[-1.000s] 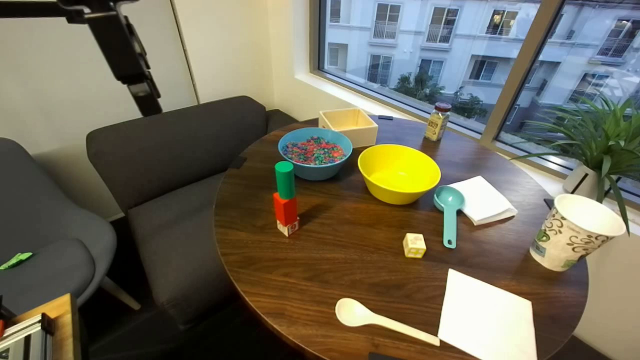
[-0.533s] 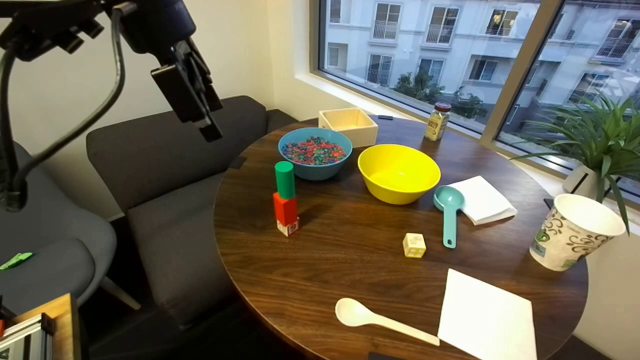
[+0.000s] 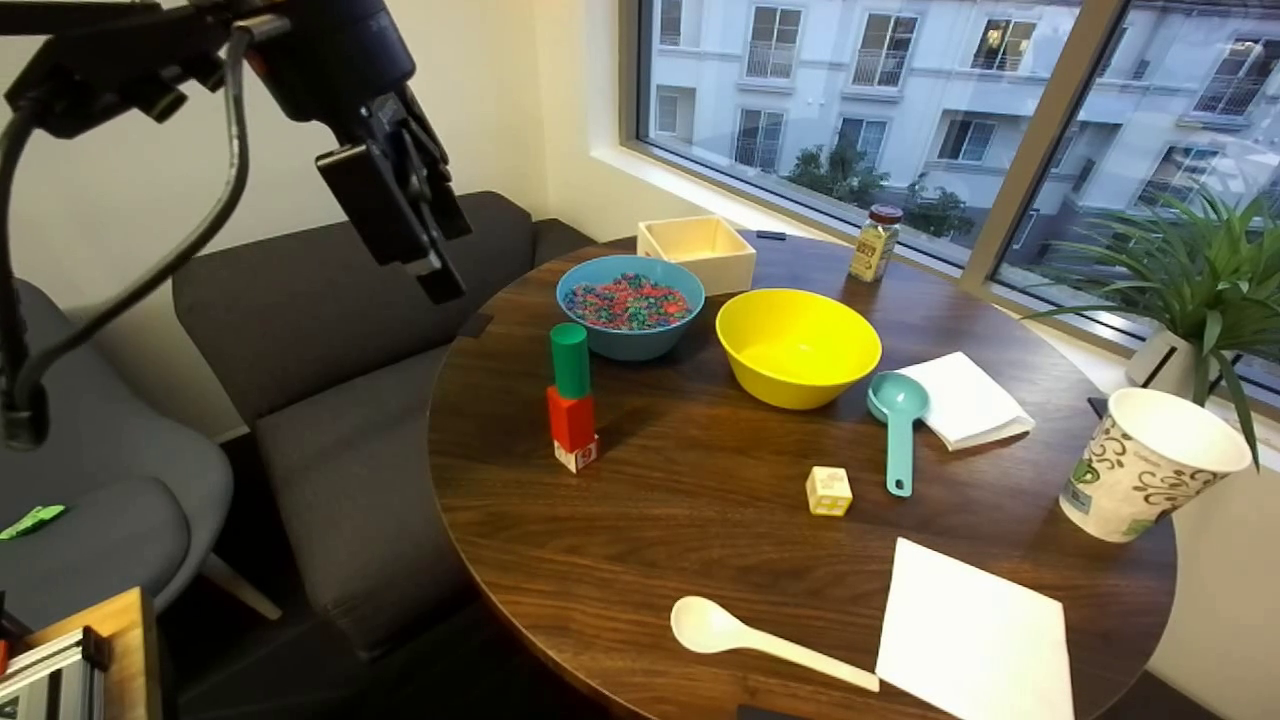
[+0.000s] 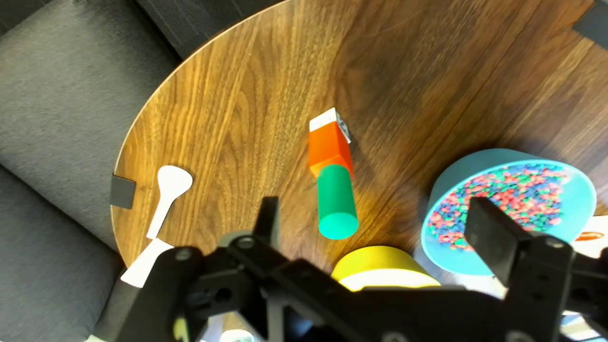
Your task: Pu the green block on the table, then the orange block on the green block and put the wooden block on the orange block
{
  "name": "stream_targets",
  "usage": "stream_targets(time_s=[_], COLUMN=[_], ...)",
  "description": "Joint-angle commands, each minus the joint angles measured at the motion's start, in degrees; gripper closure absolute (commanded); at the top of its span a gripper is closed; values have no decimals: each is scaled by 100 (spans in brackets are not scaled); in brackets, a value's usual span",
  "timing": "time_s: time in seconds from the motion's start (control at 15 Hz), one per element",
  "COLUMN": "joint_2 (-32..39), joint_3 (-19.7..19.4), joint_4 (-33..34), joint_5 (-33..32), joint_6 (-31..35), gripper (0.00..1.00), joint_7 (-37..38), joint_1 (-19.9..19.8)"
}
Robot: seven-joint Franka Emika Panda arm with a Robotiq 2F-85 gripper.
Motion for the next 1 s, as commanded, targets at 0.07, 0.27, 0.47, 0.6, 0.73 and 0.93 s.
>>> stream_targets(time_s=[0.07,0.27,0.47,0.6,0.73,0.93], joint_2=[223,380,536,632,722,875], joint_3=[-77,-140,-180,-207,-220,-269], joint_4=[-31,-10,12,34,62,129], joint_5=[-157,-112,-102,-96,-126,-123], joint_6=[197,309,418,433,466,534], gripper=[0,0,0,0,0,0], joint_7=[188,188,190,206,321,377], joint_1=[-221,-262,-273,-270,-295,-285])
